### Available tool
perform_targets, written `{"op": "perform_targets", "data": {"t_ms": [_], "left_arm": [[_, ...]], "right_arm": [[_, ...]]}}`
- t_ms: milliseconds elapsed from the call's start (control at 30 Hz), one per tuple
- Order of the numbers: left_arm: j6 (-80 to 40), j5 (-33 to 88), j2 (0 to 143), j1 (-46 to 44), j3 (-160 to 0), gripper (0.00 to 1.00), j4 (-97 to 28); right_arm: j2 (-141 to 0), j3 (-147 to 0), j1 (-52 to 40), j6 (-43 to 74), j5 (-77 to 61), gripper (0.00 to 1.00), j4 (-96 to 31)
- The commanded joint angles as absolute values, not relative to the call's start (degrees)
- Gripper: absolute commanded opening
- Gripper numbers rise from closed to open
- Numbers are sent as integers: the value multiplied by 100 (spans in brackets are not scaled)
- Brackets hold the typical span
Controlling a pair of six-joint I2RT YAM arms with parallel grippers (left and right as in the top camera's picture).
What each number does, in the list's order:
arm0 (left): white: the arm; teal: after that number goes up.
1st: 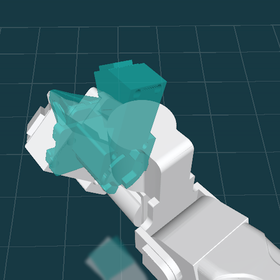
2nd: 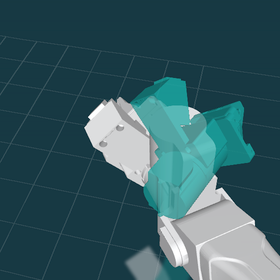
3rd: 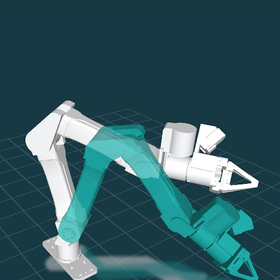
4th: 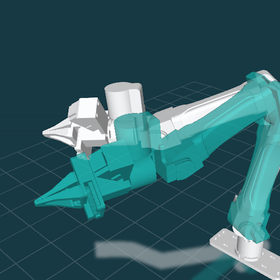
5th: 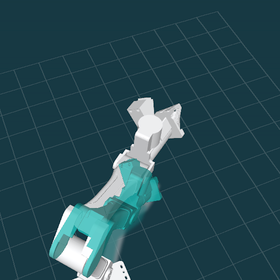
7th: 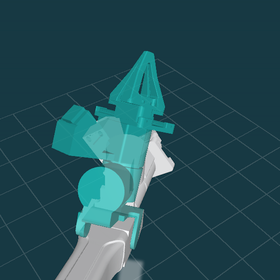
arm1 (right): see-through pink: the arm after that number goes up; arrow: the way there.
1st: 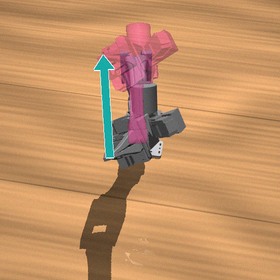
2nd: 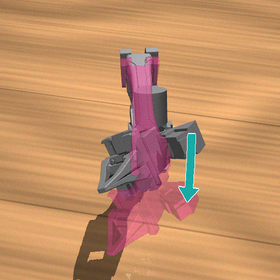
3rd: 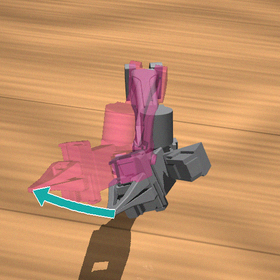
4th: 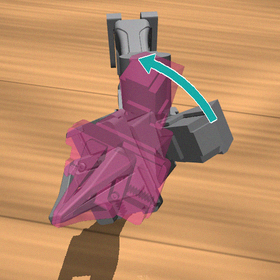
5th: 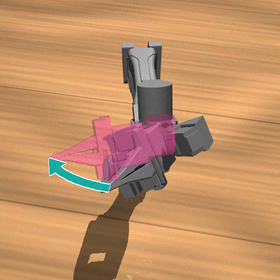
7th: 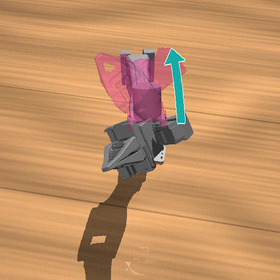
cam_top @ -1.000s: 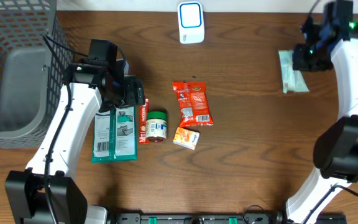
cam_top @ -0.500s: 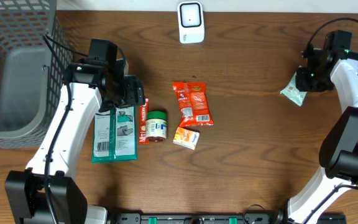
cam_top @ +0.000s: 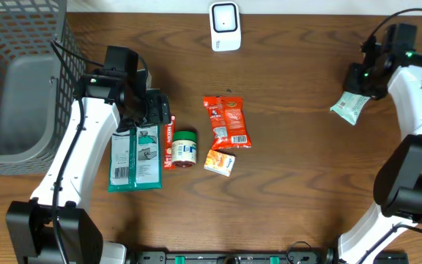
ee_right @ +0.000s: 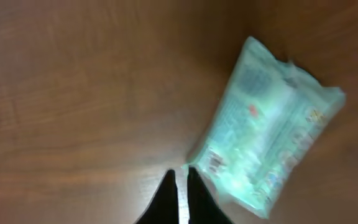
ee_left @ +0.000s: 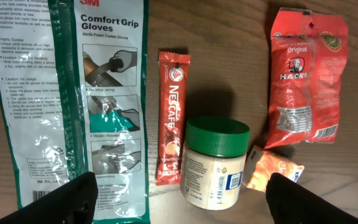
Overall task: Scan the item barcode
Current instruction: 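Carry the wipe pack right and set it down on the table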
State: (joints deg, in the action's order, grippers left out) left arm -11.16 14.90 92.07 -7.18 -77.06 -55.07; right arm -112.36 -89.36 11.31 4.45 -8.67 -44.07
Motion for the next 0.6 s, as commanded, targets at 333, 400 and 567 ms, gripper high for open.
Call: {"op": "perform_targets", "data": {"t_ms": [333, 400, 567], "left_arm": [[-1129, 1476, 9172, -716, -7747, 87, -5513], [-1129, 1479, 9172, -716, -7747, 87, -5513], [-1129, 1476, 9172, -716, -7747, 87, -5513]], "right_arm": [[-11358, -7489, 753, 937, 991, 6, -3159], [-11358, -7487, 775, 932, 1253, 4, -3242], [-11225, -7500, 794, 744, 1350, 3, -3452]]}}
